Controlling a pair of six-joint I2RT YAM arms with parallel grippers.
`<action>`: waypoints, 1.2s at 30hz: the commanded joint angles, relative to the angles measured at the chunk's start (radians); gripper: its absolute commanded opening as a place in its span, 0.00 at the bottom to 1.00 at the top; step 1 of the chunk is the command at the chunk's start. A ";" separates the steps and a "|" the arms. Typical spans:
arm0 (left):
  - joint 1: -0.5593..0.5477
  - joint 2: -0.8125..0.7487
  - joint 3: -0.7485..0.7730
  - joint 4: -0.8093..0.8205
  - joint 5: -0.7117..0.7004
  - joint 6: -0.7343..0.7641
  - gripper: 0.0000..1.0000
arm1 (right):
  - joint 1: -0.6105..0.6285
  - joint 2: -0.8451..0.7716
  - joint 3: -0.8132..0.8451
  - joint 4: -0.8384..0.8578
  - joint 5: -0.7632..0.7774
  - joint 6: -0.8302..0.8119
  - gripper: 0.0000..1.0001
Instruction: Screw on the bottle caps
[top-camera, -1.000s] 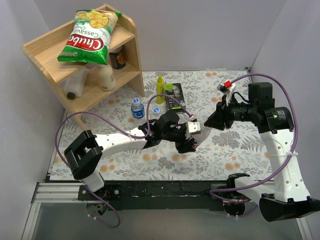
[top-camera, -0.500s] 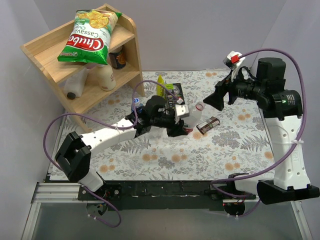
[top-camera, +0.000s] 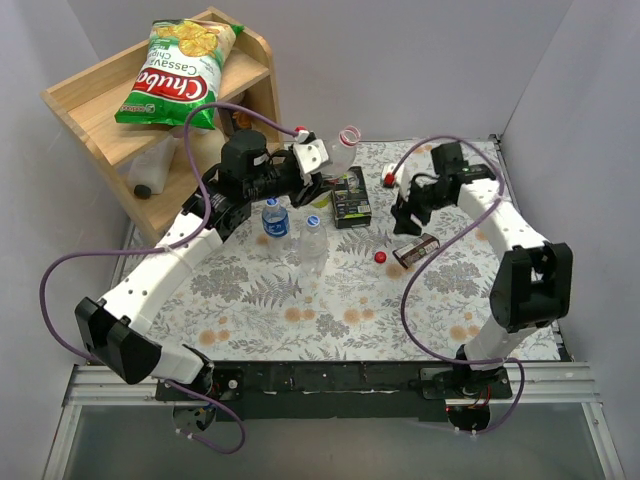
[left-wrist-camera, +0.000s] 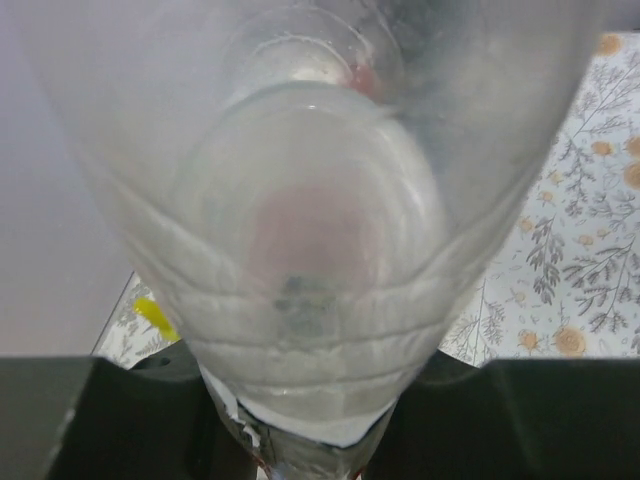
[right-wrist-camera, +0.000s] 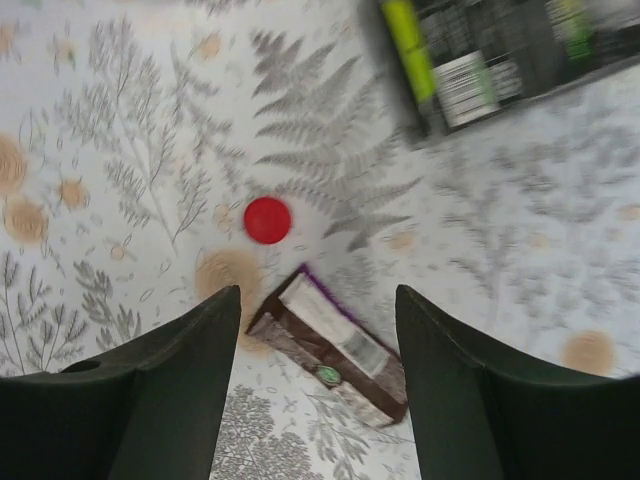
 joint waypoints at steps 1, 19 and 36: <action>0.066 -0.017 0.044 -0.072 -0.085 0.058 0.00 | 0.059 -0.007 -0.148 0.024 0.046 -0.307 0.70; 0.098 -0.040 -0.025 -0.055 -0.053 0.003 0.00 | 0.155 0.170 -0.230 0.184 0.130 -0.310 0.65; 0.132 -0.046 -0.047 -0.050 -0.062 0.000 0.00 | 0.177 0.216 -0.239 0.192 0.178 -0.381 0.56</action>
